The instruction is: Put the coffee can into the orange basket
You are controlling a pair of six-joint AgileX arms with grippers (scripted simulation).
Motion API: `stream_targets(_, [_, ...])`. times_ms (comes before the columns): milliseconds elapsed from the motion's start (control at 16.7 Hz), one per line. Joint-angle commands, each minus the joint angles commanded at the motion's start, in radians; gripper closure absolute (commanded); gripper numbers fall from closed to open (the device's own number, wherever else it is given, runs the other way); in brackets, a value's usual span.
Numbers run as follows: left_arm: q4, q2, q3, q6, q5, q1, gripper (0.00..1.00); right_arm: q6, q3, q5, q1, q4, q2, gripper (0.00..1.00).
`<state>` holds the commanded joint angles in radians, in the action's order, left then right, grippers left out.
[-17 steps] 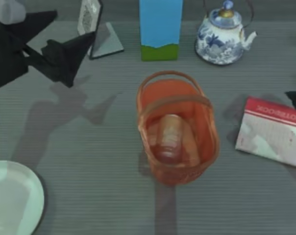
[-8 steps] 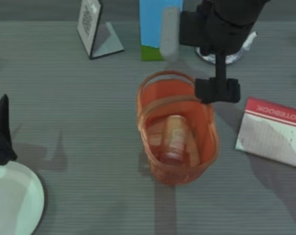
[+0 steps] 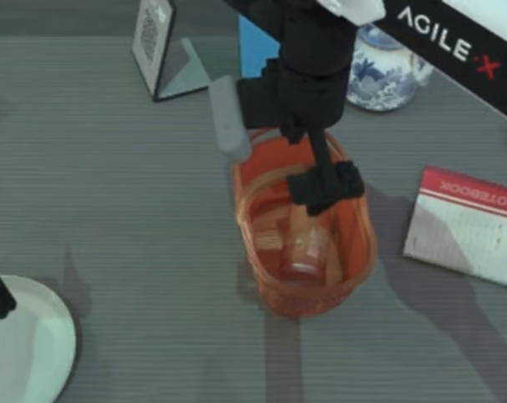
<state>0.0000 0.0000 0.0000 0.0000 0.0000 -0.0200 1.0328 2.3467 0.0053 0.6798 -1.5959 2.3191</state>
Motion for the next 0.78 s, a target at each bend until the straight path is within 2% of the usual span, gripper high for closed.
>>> stream_targets(300, [0.0, 0.0, 0.0, 0.0, 0.0, 0.0, 0.0, -0.001, -0.006, 0.0, -0.004, 0.005, -0.001, 0.0])
stream_targets(780, [0.0, 0.0, 0.0, 0.0, 0.0, 0.0, 0.0, 0.0, -0.128, 0.0, 0.001, 0.101, -0.028, 0.0])
